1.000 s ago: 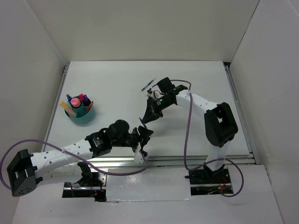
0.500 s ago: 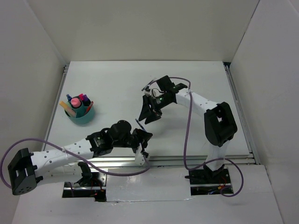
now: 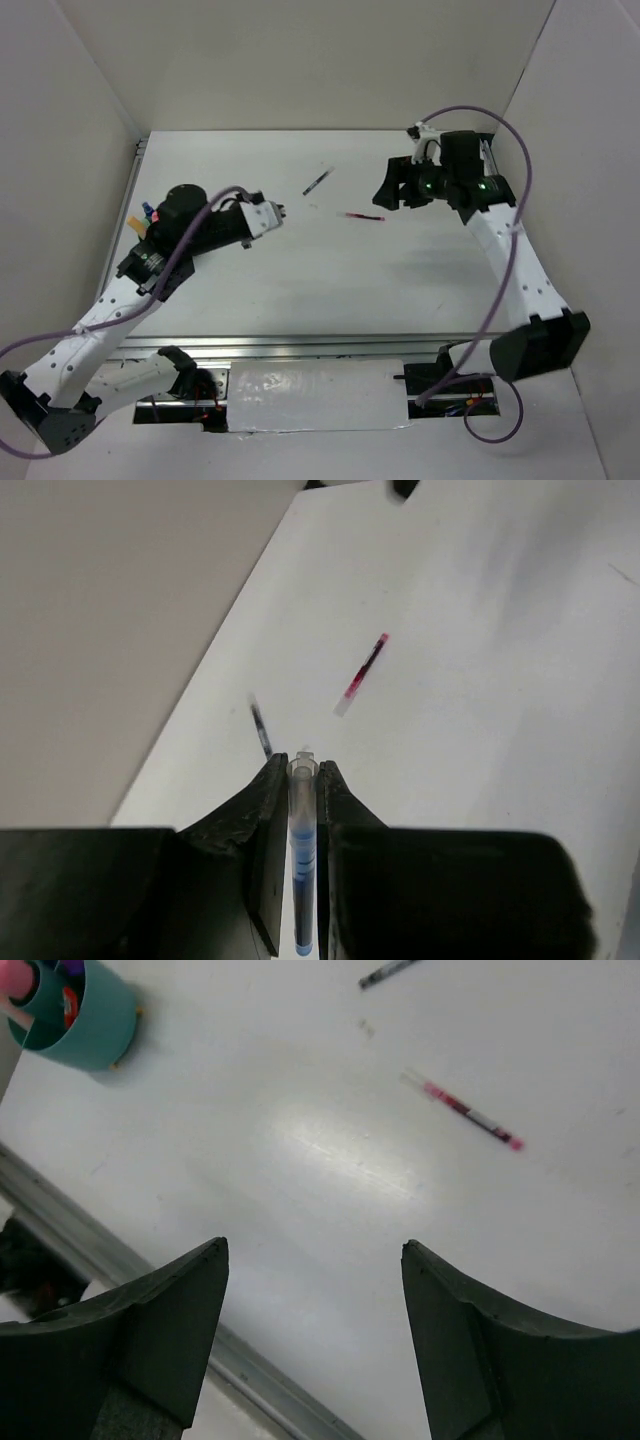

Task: Sort the stationery into containers
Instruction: Place the pen in the storage box.

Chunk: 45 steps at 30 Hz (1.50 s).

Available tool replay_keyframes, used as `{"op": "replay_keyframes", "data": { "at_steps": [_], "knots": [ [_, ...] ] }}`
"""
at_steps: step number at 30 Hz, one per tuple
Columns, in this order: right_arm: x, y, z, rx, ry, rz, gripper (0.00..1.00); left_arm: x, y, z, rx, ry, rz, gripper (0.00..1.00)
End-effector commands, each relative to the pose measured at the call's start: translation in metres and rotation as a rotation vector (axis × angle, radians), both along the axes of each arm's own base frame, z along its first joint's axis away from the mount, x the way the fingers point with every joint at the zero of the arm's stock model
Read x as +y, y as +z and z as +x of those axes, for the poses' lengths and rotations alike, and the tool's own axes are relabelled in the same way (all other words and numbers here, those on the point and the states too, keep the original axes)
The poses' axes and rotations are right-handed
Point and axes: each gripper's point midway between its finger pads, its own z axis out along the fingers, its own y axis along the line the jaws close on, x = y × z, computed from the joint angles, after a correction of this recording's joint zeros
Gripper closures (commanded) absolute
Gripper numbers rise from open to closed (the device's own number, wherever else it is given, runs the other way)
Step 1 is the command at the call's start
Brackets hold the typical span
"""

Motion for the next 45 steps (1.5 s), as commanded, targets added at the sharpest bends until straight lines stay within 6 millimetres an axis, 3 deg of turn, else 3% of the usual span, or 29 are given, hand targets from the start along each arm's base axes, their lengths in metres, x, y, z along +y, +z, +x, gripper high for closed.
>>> {"op": "replay_keyframes", "data": {
  "at_steps": [1,2,6,10,11,12,13,14,16,17,20,24,27,32,38,45],
  "knots": [
    [-0.029,0.029,0.008,-0.232,-0.11,-0.084,0.24,0.026,0.005,-0.002,0.166,0.059,-0.178,1.0],
    [-0.033,0.042,0.005,-0.283,-0.12,-0.081,0.24,0.033,0.008,-0.004,0.163,0.058,-0.2,1.0],
    [-0.068,0.054,0.019,-0.285,-0.267,-0.122,0.26,0.082,-0.005,0.015,0.159,0.159,-0.244,1.0],
    [-0.084,0.078,0.011,-0.412,-0.307,-0.084,0.26,0.118,-0.019,0.024,0.156,0.231,-0.266,1.0],
    [-0.086,0.084,0.007,-0.458,-0.318,-0.082,0.26,0.139,-0.022,0.031,0.15,0.29,-0.262,1.0],
    [-0.089,0.088,0.003,-0.497,-0.337,-0.078,0.24,0.141,-0.025,0.028,0.158,0.26,-0.256,1.0],
    [-0.091,0.081,-0.01,-0.531,-0.335,-0.09,0.07,0.148,-0.028,0.03,0.163,0.271,-0.255,1.0],
    [-0.093,0.091,-0.012,-0.621,-0.326,-0.102,0.0,0.164,-0.032,0.037,0.165,0.312,-0.247,1.0],
    [-0.092,0.085,-0.029,-0.715,-0.288,-0.133,0.0,0.183,-0.044,0.046,0.194,0.326,-0.216,1.0],
    [-0.087,0.094,-0.032,-0.788,-0.252,-0.122,0.0,0.188,-0.047,0.049,0.21,0.329,-0.213,1.0],
    [-0.075,0.082,-0.041,-0.79,-0.168,-0.132,0.0,0.209,-0.056,0.06,0.289,0.322,-0.213,1.0],
    [-0.067,0.046,-0.032,-0.646,-0.097,-0.147,0.0,0.222,-0.084,0.075,0.336,0.279,-0.171,1.0],
    [-0.065,0.025,-0.027,-0.569,-0.088,-0.136,0.0,0.233,-0.093,0.085,0.312,0.308,-0.164,1.0],
    [-0.058,0.001,-0.024,-0.519,-0.046,-0.104,0.01,0.239,-0.103,0.091,0.218,0.301,-0.099,1.0],
    [-0.054,-0.018,-0.015,-0.473,-0.013,-0.101,0.02,0.243,-0.119,0.096,0.25,0.263,-0.058,1.0],
    [-0.057,-0.039,0.01,-0.34,0.023,-0.137,0.1,0.249,-0.132,0.105,0.304,0.268,-0.077,0.82]
  ]
}}
